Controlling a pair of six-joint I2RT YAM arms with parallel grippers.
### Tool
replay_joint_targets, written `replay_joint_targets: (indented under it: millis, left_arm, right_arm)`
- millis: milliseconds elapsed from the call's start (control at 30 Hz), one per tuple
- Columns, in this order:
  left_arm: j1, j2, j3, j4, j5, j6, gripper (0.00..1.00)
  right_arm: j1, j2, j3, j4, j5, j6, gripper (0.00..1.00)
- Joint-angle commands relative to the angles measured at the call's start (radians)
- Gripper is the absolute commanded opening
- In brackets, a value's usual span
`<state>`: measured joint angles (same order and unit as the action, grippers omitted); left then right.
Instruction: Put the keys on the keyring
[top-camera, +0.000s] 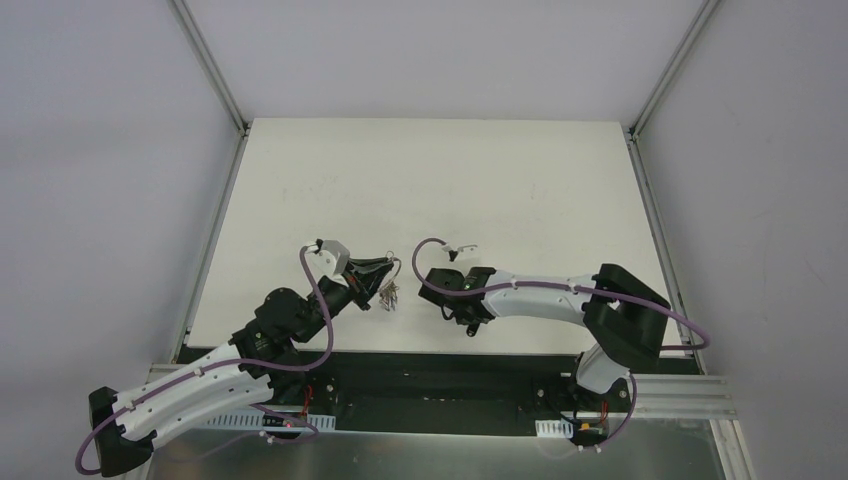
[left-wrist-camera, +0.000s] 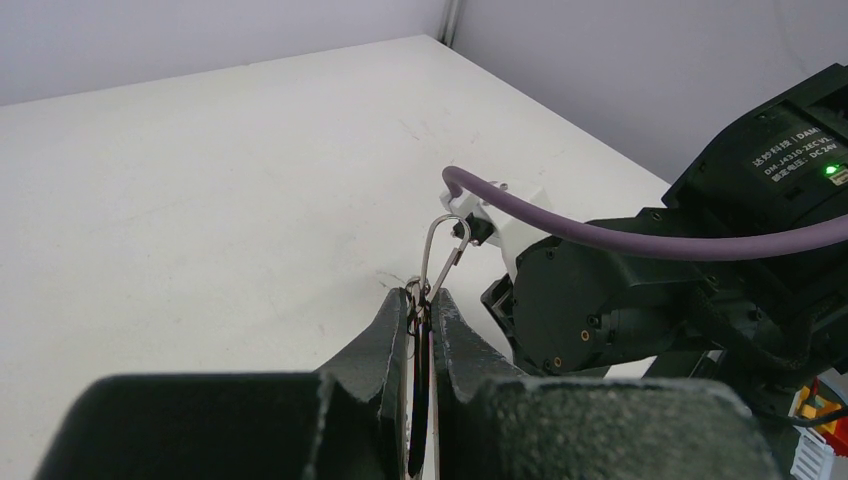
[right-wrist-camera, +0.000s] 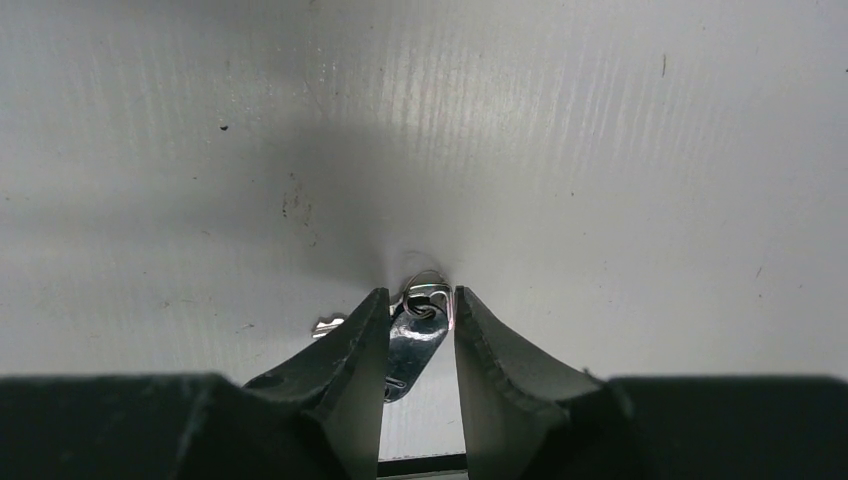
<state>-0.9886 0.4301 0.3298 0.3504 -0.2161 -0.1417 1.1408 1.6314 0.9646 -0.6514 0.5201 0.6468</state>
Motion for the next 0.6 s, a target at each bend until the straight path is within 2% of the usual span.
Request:
replay_joint_targets:
  millis: [0,233,567]
  left_arm:
    - [-0.001,-0.002,0.008,0.054,0.012,-0.003,0.0]
    - [-0.001,0.007,0.008,0.057,0.012,-0.001,0.0]
    - [-0.001,0.012,0.008,0.06,0.012,-0.002,0.0]
  right_arm:
    - [0.009,-0.015,-0.018,-0.053,0.056,0.044,0.33]
    - [0.013,-0.017,-0.038,-0.066,0.072,0.068,0.32]
    - [0.017,-0.04,-0.048,-0.083,0.094,0.086,0.2]
